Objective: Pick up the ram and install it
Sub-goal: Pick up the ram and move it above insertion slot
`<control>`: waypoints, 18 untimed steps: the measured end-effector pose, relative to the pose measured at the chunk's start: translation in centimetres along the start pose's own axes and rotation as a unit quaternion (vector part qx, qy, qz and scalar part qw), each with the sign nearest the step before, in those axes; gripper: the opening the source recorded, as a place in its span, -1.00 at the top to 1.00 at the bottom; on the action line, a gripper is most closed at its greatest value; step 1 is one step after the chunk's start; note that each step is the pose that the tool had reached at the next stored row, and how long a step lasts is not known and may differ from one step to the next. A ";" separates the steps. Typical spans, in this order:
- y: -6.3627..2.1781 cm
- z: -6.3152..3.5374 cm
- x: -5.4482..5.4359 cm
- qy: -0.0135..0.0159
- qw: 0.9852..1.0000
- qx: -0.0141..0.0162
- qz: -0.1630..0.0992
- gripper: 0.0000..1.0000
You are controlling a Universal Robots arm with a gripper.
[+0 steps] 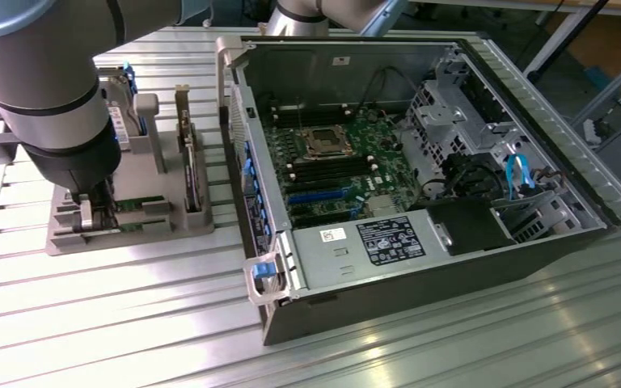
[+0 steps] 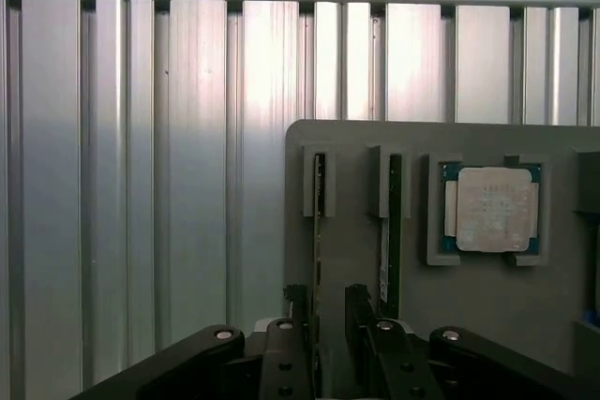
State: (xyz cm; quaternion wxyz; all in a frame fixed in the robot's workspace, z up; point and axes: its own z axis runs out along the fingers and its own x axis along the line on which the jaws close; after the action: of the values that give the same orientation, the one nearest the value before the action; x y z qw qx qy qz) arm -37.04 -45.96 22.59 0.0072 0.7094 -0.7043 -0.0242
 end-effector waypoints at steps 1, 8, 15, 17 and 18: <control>-0.01 0.02 0.0 0.000 1.000 0.000 0.000 0.40; 0.00 0.01 0.3 0.000 1.000 0.000 0.000 0.40; -0.06 1.15 0.4 0.000 1.000 0.000 0.000 0.40; -0.06 1.37 0.4 0.000 1.000 0.000 0.000 0.40; -0.06 1.37 0.4 0.000 1.000 0.000 0.000 0.40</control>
State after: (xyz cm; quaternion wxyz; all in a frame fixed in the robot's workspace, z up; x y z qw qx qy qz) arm -37.04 -46.36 21.21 0.0070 0.7095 -0.7042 -0.0245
